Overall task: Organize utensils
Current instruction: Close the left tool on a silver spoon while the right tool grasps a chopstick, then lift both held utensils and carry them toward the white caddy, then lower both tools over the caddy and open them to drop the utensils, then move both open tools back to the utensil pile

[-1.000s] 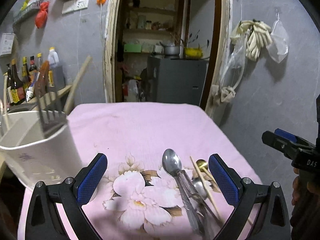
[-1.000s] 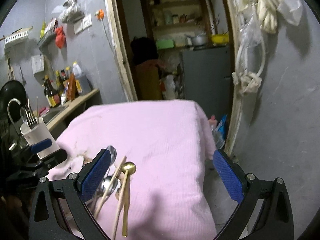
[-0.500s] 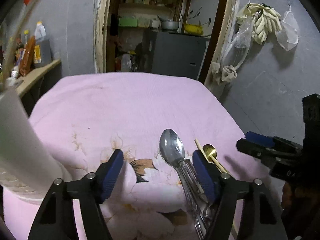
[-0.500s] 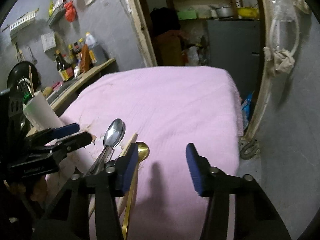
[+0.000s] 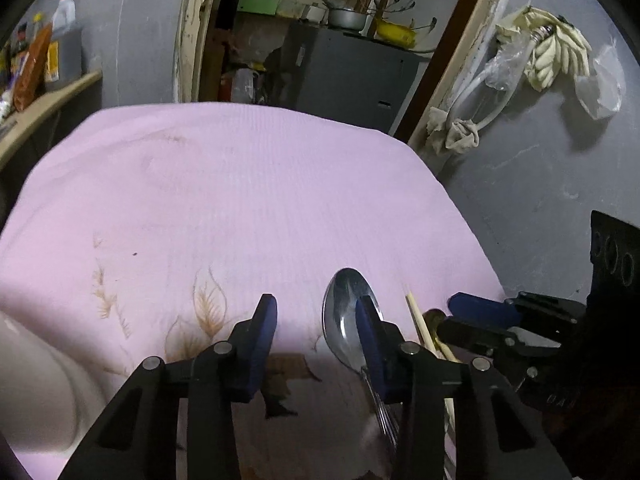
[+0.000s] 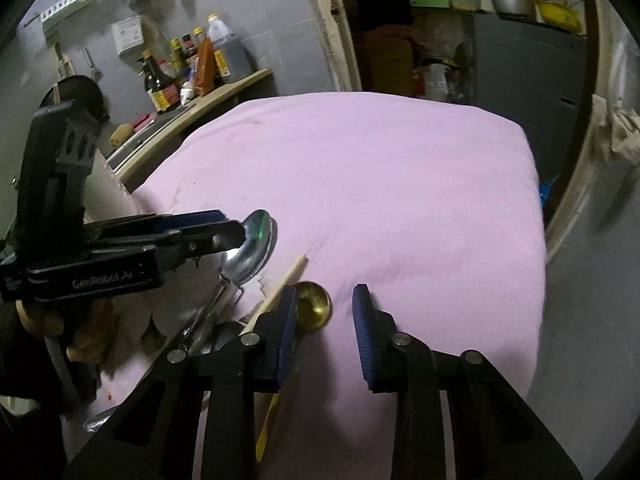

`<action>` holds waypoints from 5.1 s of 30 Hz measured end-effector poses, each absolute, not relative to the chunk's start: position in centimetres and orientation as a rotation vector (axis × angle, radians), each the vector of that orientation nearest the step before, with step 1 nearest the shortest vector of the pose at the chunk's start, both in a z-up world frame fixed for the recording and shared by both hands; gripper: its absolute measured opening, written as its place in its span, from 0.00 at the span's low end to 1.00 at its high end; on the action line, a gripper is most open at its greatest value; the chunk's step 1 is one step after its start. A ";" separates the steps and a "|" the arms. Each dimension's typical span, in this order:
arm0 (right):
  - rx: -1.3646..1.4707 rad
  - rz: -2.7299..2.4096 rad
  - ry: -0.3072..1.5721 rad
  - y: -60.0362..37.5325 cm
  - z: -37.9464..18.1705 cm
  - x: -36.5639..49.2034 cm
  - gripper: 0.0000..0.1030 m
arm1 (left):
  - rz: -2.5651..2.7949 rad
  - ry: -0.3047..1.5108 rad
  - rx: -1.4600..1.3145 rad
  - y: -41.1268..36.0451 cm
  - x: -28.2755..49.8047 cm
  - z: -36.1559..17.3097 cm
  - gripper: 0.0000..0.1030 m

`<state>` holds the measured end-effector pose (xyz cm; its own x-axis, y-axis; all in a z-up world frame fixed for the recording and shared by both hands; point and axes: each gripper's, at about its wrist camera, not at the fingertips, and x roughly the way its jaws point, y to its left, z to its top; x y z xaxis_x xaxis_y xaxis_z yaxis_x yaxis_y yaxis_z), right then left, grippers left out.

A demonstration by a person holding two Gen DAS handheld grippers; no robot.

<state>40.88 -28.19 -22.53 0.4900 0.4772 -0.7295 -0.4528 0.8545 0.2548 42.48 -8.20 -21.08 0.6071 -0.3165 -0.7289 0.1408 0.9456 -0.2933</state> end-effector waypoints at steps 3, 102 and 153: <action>0.020 0.586 0.897 -27.8 -22.5 41.0 0.24 | -0.297 0.883 -0.229 -8.4 43.1 -21.3 0.36; -0.056 0.285 0.250 -4.7 -1.8 35.2 0.03 | 0.264 0.262 0.008 14.7 31.9 -2.5 0.03; 0.102 0.116 0.219 -26.1 3.4 25.3 0.96 | -0.065 0.270 -0.165 0.3 26.8 1.6 0.95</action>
